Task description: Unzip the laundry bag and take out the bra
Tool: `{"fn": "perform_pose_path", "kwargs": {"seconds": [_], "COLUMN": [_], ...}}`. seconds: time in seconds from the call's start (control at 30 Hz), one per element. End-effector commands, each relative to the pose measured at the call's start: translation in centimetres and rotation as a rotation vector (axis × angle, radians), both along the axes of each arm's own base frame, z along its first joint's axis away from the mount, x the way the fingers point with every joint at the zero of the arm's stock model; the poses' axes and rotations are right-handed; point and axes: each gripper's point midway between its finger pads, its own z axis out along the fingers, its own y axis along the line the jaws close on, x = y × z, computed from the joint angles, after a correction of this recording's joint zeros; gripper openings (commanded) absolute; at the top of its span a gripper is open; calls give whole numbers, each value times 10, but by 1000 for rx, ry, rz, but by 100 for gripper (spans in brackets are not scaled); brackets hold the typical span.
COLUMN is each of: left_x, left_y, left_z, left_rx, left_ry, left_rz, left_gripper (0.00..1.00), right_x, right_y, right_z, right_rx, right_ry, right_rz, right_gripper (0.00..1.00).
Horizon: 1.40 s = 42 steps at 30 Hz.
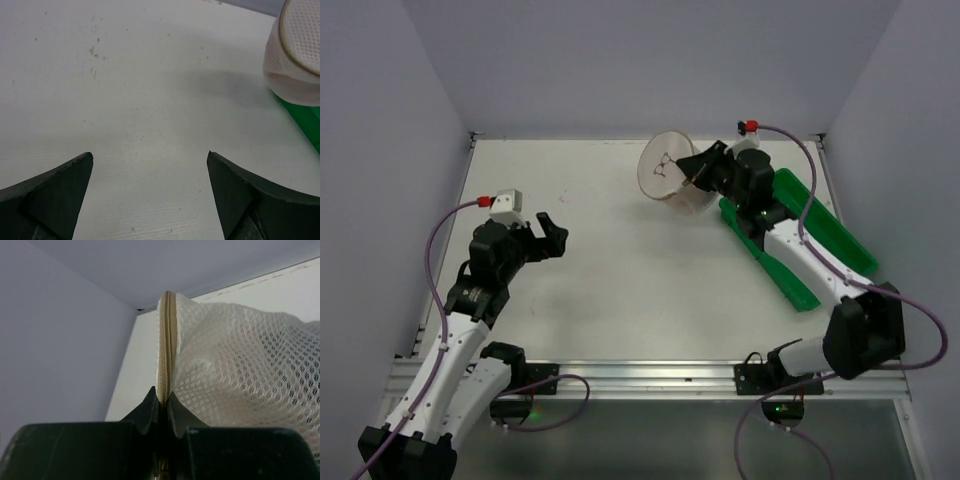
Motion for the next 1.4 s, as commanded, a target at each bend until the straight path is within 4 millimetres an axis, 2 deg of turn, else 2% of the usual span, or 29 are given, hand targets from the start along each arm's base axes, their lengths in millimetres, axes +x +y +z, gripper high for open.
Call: {"fn": "perform_pose_path", "kwargs": {"seconds": [0.0, 0.07, 0.1, 0.13, 0.17, 0.2, 0.23, 0.27, 0.3, 0.37, 0.43, 0.5, 0.53, 0.57, 0.6, 0.63, 0.7, 0.73, 0.8, 0.83, 0.9, 0.97, 1.0, 1.07, 1.1, 1.17, 1.2, 1.23, 1.37], "left_x": [-13, -19, -22, -27, -30, -34, -39, -42, -45, -47, -47, -45, -45, -45, -42, -42, -39, -38, -35, -37, -35, -41, -36, -43, -41, -43, -42, -43, -38], "left_y": [-9, -14, -18, -23, -26, -30, -35, -38, -41, -46, -50, -58, -66, -70, -75, -82, -96, -101, -111, -117, -123, -133, -140, -148, -152, -160, -163, -166, -173], "left_z": [1, 0, 0, 0, -3, -5, -5, -11, -13, -19, -38, -44, -51, -52, -48, -51, -48, -47, -49, -52, -59, -70, -68, -81, -82, -85, -90, -91, -103], "left_rx": [-57, -85, -109, -129, -144, -168, -190, -204, -230, -256, -279, -305, -315, -319, -329, -325, -338, -344, -361, -357, -366, -388, -413, -438, -452, -473, -472, -470, -450], "left_ry": [61, 67, 71, 70, 81, 95, 101, 123, 135, 151, 211, 240, 280, 293, 289, 309, 304, 301, 310, 318, 339, 371, 343, 375, 364, 362, 372, 372, 396], "left_rz": [-32, -61, -71, -103, -118, -127, -156, -165, -174, -196, -198, -221, -246, -259, -268, -281, -293, -298, -298, -306, -296, -296, -306, -304, -305, -307, -301, -301, -277], "left_gripper": [100, 100, 100, 100, 100, 100, 100, 100, 100, 100, 100, 100, 100, 100, 100, 100, 100, 100, 100, 100, 100, 100, 100, 100, 100, 99, 98, 97, 91], "right_x": [-44, -63, -80, -88, -95, -109, -114, -121, -133, -145, -161, -173, -178, -180, -180, -185, -188, -190, -186, -188, -177, -168, -161, -153, -146, -138, -133, -130, -118], "right_y": [16, 22, 32, 31, 33, 39, 40, 42, 46, 50, 55, 61, 59, 57, 55, 46, 32, 26, 19, 13, 5, -2, -1, 1, 5, 10, 15, 18, 32], "right_z": [8, 0, -21, -17, -25, -48, -53, -64, -85, -104, -128, -139, -148, -150, -141, -152, -146, -146, -130, -129, -110, -103, -92, -92, -78, -84, -77, -77, -96], "right_rx": [159, 179, 179, 207, 214, 216, 230, 231, 226, 217, 190, 156, 117, 90, 56, -15, -124, -166, -226, -260, -312, -334, -357, -386, -388, -449, -452, -458, -480], "right_ry": [-29, -18, 24, 3, 15, 65, 74, 100, 146, 187, 249, 281, 310, 321, 293, 328, 323, 332, 287, 284, 220, 204, 164, 149, 117, 109, 88, 85, 122], "right_rz": [-27, -34, -14, -26, -24, -9, -11, -5, 8, 19, 46, 85, 93, 97, 102, 94, 85, 77, 77, 76, 87, 127, 165, 256, 274, 333, 355, 377, 450], "right_gripper": [0, 0, 0, 0, 0, 0, 0, 0, 0, 1, 23, 50, 68, 75, 82, 91, 98, 99, 99, 99, 99, 99, 99, 99, 99, 99, 99, 99, 99]}}
